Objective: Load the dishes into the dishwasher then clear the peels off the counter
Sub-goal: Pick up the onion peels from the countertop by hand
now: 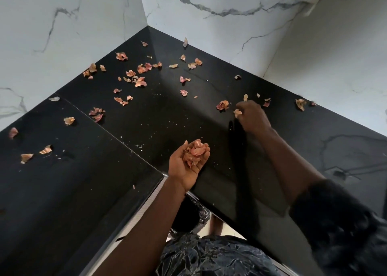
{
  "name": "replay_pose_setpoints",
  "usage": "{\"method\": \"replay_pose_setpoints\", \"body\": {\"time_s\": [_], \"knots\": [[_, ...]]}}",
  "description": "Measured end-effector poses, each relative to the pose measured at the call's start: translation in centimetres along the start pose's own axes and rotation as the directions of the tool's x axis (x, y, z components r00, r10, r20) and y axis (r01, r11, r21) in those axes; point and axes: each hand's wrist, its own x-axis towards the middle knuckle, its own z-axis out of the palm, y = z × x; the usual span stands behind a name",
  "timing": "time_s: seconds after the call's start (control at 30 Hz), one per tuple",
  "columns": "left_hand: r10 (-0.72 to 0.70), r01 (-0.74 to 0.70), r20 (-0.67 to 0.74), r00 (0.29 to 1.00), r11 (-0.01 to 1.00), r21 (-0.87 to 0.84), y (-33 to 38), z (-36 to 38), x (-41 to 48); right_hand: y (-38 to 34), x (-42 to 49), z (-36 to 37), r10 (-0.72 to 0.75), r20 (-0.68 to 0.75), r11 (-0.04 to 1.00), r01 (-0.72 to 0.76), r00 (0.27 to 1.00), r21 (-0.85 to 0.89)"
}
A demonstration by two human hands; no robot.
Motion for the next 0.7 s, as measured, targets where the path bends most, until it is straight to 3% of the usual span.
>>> {"method": "replay_pose_setpoints", "body": {"time_s": [0.1,0.2,0.3,0.4,0.53,0.7], "knots": [[0.017,-0.017,-0.003,1.000,1.000,0.001,0.3,-0.3,-0.3,1.2,1.2,1.6,-0.014,0.160,0.986,0.041,0.987,-0.164],[0.041,-0.041,-0.016,0.999,0.999,-0.002,0.8,-0.4,-0.5,1.1,0.1,3.1,-0.080,0.111,0.960,0.107,0.991,-0.259],[0.058,-0.058,-0.024,0.998,0.998,-0.005,1.2,-0.3,-0.5,0.2,-1.7,3.6,-0.102,0.052,0.972,0.110,0.993,-0.208],[0.051,-0.052,-0.028,0.998,0.999,-0.003,1.1,-0.4,-0.4,-2.0,-3.7,3.1,-0.112,0.014,0.994,0.112,0.994,-0.001],[0.047,-0.048,-0.028,0.998,0.999,-0.019,0.7,-0.3,0.2,-7.8,-7.5,1.1,-0.277,-0.091,0.939,0.289,0.957,0.187],[0.088,-0.081,-0.034,0.996,0.983,0.163,0.4,0.2,0.6,-12.7,-11.2,1.4,-0.484,0.024,0.873,0.480,0.875,0.085]]}}
